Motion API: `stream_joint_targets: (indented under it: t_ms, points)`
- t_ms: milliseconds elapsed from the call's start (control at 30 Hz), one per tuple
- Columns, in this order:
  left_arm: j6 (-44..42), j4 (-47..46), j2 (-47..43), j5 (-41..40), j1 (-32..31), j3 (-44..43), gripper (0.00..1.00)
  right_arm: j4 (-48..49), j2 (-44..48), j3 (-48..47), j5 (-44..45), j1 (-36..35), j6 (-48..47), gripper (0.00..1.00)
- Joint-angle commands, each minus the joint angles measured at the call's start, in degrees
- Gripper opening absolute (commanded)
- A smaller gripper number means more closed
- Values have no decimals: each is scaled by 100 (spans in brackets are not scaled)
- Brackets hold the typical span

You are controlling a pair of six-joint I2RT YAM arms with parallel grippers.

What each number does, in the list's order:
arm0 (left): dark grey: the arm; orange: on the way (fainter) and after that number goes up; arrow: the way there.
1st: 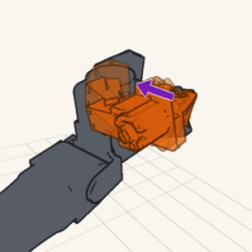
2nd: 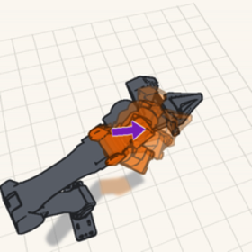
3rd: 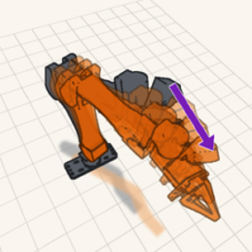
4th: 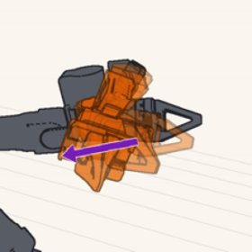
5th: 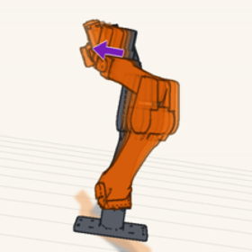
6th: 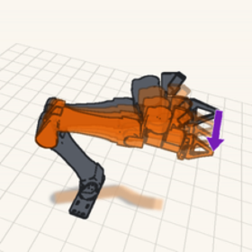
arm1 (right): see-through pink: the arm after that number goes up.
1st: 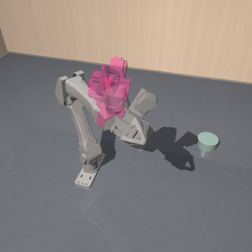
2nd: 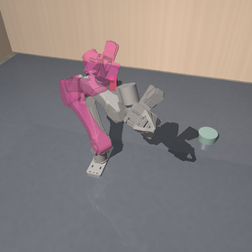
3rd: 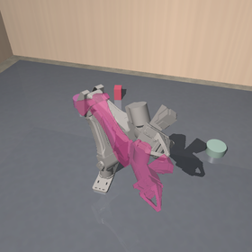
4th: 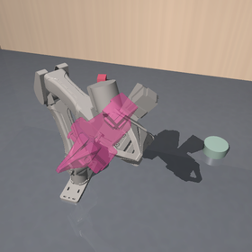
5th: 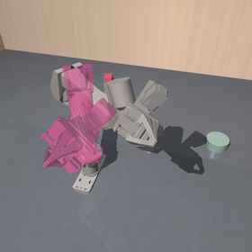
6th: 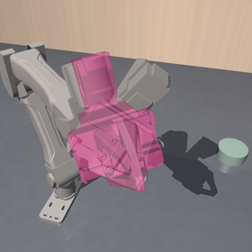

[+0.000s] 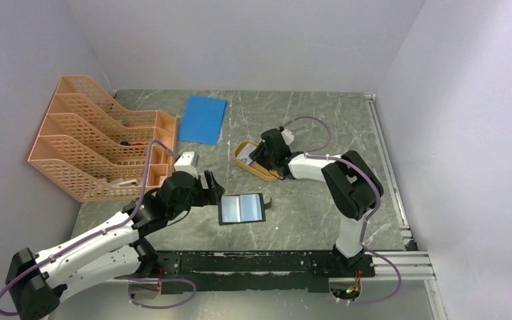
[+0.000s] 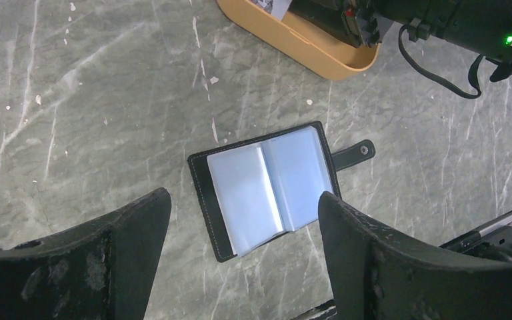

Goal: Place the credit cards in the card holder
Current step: Pick up the credit card from the storage box.

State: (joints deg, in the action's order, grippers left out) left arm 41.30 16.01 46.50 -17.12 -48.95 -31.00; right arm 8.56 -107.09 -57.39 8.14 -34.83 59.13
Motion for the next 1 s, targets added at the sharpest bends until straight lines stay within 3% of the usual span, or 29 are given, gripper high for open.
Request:
stream_joint_targets:
  t_ms: [0,100,267,400,967]
  points:
    - [-40,-62,-28,-131,26,-29,85,-258,107,271,125,68,-86,41]
    - [-30,-63,-40,-132,29,-24,85,-174,175,336,30,90,-97,44]
    - [-30,-64,-85,-124,26,-11,85,-103,214,324,-55,100,-80,60]
    - [-25,-45,-115,-140,30,-4,85,-109,153,228,-116,123,-86,62]
    - [-28,-63,-84,-116,29,24,85,-86,209,387,-146,163,-69,36]
